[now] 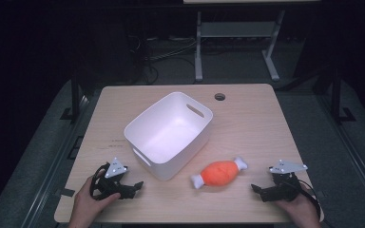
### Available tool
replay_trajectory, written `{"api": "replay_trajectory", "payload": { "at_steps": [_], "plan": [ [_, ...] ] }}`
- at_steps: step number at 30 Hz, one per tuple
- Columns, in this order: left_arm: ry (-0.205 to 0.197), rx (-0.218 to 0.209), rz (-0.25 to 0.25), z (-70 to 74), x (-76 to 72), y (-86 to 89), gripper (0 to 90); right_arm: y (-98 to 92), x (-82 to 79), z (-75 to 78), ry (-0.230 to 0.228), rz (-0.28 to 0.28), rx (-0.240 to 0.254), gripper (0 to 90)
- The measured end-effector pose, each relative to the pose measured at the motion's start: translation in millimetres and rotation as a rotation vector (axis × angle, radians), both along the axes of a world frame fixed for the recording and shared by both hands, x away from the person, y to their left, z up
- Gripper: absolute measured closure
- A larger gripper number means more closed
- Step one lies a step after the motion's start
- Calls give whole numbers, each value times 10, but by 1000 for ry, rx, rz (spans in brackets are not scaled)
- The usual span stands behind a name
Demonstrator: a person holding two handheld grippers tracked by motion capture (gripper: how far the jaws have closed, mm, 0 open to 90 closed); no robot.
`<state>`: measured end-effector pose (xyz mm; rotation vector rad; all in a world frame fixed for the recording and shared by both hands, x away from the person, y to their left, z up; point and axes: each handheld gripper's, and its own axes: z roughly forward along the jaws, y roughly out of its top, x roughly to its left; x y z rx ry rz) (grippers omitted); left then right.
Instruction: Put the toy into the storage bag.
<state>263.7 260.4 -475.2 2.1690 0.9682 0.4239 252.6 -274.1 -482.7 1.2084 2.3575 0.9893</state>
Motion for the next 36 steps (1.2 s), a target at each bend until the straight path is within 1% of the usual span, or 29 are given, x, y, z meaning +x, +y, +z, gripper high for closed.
{"api": "replay_trajectory", "payload": {
  "at_steps": [2,4,6,7,8,9,10,11,12,13,15,16,17,20,25,27,28,31,36],
  "plan": [
    [0,0,0,0,0,0,125,-11,-8,2,-14,11,7,76],
    [0,0,0,0,1,1,126,-32,-27,18,-27,24,9,167],
    [0,0,-1,0,1,1,126,-37,-39,48,-17,29,4,258],
    [0,0,-1,0,1,1,126,-37,-39,48,-17,29,4,258],
    [0,0,0,0,1,1,126,-31,-51,72,-18,36,8,332],
    [0,0,0,0,1,1,126,-31,-51,72,-18,36,8,332],
    [0,0,0,0,1,1,126,-23,-68,113,-17,50,18,483],
    [0,0,0,0,1,1,126,-21,-79,134,-24,58,28,559],
    [0,1,0,1,1,1,126,-20,-90,155,-16,72,45,641],
    [0,0,0,0,1,1,126,-12,-99,173,-14,88,62,709],
    [0,0,0,0,1,1,126,17,-109,200,-10,113,79,820],
    [0,0,0,0,0,1,126,40,-109,205,-7,125,84,871],
    [0,0,0,0,0,1,126,67,-111,207,-5,137,86,896],
    [0,0,0,1,0,1,126,134,-82,209,-5,168,76,897],
    [0,0,0,0,1,1,126,201,2,212,-6,183,105,896],
    [0,0,0,0,1,1,126,217,24,213,-8,184,105,896],
    [0,0,0,0,1,1,126,251,70,209,-14,191,87,895],
    [-1,-3,2,-1,0,-2,126,276,99,210,-16,190,82,895],
    [0,0,0,0,0,1,127,330,151,223,-30,178,43,895]
  ]
}}
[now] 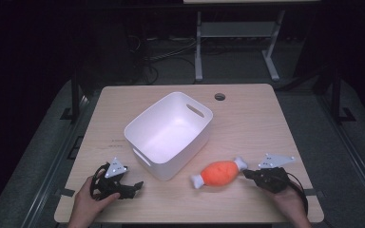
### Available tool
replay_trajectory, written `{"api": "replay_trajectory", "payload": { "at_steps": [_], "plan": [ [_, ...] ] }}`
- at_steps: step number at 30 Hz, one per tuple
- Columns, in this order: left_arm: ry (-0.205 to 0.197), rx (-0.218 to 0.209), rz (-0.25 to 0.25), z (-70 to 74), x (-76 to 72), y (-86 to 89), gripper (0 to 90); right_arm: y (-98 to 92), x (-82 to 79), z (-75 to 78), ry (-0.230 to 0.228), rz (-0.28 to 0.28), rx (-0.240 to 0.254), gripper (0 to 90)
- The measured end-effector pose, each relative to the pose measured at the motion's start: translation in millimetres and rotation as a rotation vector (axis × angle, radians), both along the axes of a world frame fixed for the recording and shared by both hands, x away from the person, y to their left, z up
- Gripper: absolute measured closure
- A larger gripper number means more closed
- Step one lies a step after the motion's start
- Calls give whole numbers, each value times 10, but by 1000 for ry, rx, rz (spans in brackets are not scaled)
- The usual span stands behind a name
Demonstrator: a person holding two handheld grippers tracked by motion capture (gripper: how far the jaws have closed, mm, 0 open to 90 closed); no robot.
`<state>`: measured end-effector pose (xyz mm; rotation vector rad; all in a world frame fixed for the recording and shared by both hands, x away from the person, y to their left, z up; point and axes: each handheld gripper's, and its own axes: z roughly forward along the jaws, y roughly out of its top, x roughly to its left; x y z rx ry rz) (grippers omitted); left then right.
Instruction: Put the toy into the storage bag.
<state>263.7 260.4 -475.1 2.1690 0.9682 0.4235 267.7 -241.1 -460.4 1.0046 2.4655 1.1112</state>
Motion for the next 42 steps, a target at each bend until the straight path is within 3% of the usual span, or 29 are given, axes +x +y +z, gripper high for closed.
{"api": "replay_trajectory", "payload": {
  "at_steps": [15,30,42],
  "plan": [
    [0,0,0,0,0,0,126,95,285,0,3,-28,-9,895],
    [5,-2,2,2,-3,-2,126,184,480,58,-18,-30,-6,895],
    [2,-2,2,1,-1,-2,126,332,662,49,-8,-25,2,895]
  ]
}}
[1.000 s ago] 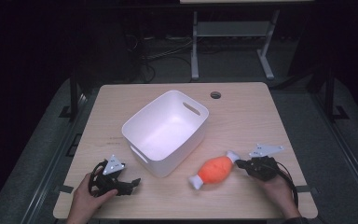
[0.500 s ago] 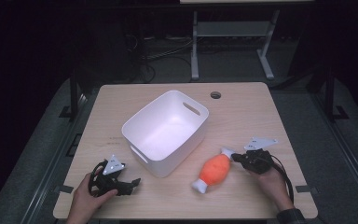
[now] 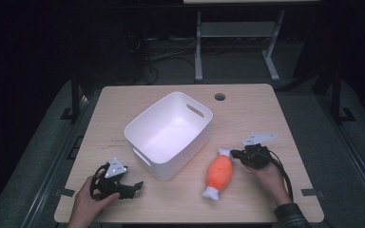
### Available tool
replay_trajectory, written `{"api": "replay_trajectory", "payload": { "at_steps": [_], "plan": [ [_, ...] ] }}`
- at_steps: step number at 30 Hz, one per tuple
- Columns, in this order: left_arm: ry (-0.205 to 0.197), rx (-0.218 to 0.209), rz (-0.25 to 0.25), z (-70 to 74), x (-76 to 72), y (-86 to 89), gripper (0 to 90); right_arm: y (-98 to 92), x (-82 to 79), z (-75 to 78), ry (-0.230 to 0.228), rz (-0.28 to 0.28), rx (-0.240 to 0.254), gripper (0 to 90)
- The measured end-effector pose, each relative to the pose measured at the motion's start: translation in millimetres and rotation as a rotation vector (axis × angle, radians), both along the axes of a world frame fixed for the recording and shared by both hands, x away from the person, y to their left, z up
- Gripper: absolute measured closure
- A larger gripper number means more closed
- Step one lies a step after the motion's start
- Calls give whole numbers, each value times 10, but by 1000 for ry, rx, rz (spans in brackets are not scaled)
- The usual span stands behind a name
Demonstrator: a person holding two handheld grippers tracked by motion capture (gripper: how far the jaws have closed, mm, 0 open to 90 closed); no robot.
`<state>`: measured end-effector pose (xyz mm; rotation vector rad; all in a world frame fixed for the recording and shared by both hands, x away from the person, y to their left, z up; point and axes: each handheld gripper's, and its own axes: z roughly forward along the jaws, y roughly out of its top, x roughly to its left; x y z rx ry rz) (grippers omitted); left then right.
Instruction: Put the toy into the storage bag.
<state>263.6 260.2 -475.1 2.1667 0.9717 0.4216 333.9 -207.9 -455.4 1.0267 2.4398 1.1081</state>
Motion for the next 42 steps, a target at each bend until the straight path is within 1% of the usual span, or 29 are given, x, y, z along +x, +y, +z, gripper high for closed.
{"api": "replay_trajectory", "payload": {
  "at_steps": [1,5,6,10,15,23,27,28,31,36,40,42],
  "plan": [
    [0,0,0,0,0,0,126,16,13,-1,9,3,-2,895],
    [0,0,0,0,0,0,126,65,55,4,5,9,-1,896],
    [0,0,0,0,0,0,126,102,83,9,7,11,-2,896],
    [0,0,0,0,0,0,126,164,129,12,-3,17,9,896],
    [0,0,0,0,0,0,126,207,148,-12,2,28,2,896],
    [0,0,0,0,0,0,126,263,180,-30,-7,50,19,896],
    [0,0,0,0,1,0,126,291,179,-36,-10,59,17,896],
    [0,0,0,0,0,0,126,307,177,-38,-10,70,19,896],
    [0,0,0,0,0,0,126,318,175,-38,-13,76,14,896],
    [0,0,0,0,0,0,126,277,154,-1,-18,65,20,896],
    [0,0,0,0,0,0,127,215,84,80,-14,56,26,896],
    [0,0,0,0,0,0,126,183,-17,178,-16,63,36,896]
  ]
}}
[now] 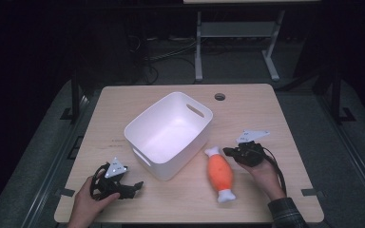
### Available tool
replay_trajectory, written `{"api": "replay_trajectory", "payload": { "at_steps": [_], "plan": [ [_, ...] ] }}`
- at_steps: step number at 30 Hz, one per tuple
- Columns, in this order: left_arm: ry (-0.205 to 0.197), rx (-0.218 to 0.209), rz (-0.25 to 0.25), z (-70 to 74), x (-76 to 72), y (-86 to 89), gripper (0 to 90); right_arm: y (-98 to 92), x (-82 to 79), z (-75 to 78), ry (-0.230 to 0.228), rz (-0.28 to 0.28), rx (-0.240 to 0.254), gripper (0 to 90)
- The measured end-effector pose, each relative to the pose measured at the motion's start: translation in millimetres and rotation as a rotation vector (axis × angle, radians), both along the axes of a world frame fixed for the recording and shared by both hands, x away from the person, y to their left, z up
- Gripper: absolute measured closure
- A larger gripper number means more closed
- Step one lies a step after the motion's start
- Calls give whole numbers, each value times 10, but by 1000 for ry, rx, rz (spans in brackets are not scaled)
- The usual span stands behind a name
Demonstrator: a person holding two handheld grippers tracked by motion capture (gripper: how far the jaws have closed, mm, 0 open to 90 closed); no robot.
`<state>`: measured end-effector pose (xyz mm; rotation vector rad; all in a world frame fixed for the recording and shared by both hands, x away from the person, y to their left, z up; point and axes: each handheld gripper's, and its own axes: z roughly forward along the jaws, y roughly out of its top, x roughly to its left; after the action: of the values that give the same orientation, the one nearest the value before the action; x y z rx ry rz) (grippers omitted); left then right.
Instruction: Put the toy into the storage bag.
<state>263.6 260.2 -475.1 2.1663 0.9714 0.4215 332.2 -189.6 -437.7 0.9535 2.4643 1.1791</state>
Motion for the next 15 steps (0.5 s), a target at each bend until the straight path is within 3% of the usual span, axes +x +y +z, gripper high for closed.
{"api": "replay_trajectory", "payload": {
  "at_steps": [7,10,15],
  "plan": [
    [0,4,-3,1,0,3,126,47,-311,169,9,67,43,895],
    [-2,3,-2,0,1,2,126,103,-443,187,27,105,69,895],
    [-2,3,-2,-1,1,2,126,195,-615,155,48,159,64,895]
  ]
}}
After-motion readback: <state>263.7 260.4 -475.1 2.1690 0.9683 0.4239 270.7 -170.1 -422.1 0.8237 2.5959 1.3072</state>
